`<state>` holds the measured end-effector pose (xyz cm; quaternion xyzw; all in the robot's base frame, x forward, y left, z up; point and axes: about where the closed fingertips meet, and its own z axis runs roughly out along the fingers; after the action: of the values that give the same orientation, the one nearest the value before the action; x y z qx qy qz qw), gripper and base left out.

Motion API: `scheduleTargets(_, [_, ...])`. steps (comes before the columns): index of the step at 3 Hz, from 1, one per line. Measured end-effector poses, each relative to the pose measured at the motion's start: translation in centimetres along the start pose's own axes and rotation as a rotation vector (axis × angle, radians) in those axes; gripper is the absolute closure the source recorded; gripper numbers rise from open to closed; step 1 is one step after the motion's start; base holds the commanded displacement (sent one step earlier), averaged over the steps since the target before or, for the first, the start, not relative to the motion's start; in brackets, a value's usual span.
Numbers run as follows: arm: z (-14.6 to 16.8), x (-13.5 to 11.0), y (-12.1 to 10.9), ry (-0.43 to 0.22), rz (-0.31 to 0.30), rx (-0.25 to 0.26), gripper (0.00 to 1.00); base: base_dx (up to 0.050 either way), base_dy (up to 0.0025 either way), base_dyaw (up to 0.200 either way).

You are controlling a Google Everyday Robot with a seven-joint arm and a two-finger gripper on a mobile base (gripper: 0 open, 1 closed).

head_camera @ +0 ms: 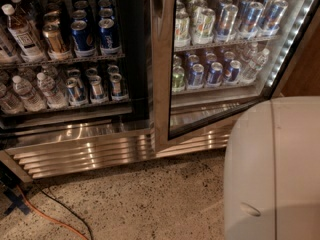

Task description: Open right fridge door

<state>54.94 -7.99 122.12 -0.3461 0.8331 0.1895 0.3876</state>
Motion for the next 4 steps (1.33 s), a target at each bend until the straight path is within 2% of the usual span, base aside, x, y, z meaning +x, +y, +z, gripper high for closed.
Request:
scheduleTargets(1, [0.3,-0.7,-0.3,-0.025,0.000,0.006,0.00,0.000,0.00000,0.000])
scheduleTargets(2, [0.1,-0.1,0.2,0.038,0.040,0.041,0.00,0.000,0.00000,0.000])
scheduleTargets(3, [-1.1,0.9,1.7,0.041,0.152,-0.060,0.00,0.000,0.00000,0.000])
scheduleTargets(4, [-0.8,0.1,1.2,0.007,0.169,-0.060,0.00,0.000,0.00000,0.000])
